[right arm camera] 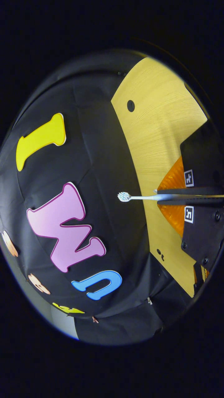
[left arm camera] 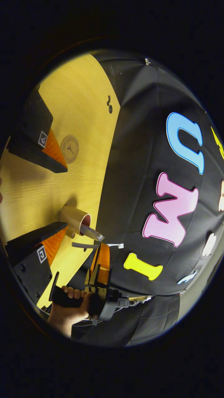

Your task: Put the toothbrush and toothpaste on the desktop into the cup, then pick up the cup and place it on the coaster on the desktop.

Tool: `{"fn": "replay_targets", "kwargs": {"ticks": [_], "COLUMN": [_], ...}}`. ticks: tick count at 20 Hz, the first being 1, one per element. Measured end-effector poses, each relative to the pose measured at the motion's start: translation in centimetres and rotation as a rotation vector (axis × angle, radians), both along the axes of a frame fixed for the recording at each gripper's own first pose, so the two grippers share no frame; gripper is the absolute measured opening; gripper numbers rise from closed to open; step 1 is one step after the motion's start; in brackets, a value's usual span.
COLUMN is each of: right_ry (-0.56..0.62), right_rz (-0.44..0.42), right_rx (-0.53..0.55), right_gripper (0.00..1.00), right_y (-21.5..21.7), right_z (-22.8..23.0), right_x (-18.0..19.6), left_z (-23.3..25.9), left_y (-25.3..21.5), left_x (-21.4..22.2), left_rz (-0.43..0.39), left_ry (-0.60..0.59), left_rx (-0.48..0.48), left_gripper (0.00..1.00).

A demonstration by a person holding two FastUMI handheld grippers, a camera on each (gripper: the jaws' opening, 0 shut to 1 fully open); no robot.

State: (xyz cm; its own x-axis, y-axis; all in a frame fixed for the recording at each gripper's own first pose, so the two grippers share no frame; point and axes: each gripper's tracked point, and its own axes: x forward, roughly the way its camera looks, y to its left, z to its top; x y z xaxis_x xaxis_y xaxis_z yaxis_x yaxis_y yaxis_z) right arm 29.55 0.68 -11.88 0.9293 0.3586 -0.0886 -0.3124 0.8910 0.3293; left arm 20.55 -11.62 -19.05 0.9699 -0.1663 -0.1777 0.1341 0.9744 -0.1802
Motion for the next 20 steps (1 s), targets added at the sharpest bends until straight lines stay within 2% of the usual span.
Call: {"fn": "replay_targets", "kwargs": {"ticks": [9,13,17,20], "right_ry": [-0.089,-0.160,-0.270,-0.280], "right_rz": [-0.048,-0.050,-0.091,-0.060], "right_rx": [0.033,-0.009,-0.053,-0.058], "right_gripper": [0.07,0.07,0.08,0.09], "right_y": [0.5,0.6,1.1,2.3], "right_z": [0.0,0.2,0.9,0.2], "right_x": [2.2,2.5,3.0,2.5], "left_z": [-2.1,-2.3,-2.6,-3.3], "left_y": [-0.3,-0.4,-0.7,-0.6], "left_x": [-1.3,-0.8,-0.2,-0.4], "left_rz": [-0.058,-0.062,-0.068,-0.073], "left_ry": [0.040,0.042,0.048,0.052], "left_rx": [0.054,0.044,0.034,0.048], "left_gripper": [0.98,0.98,0.98,0.98]}}
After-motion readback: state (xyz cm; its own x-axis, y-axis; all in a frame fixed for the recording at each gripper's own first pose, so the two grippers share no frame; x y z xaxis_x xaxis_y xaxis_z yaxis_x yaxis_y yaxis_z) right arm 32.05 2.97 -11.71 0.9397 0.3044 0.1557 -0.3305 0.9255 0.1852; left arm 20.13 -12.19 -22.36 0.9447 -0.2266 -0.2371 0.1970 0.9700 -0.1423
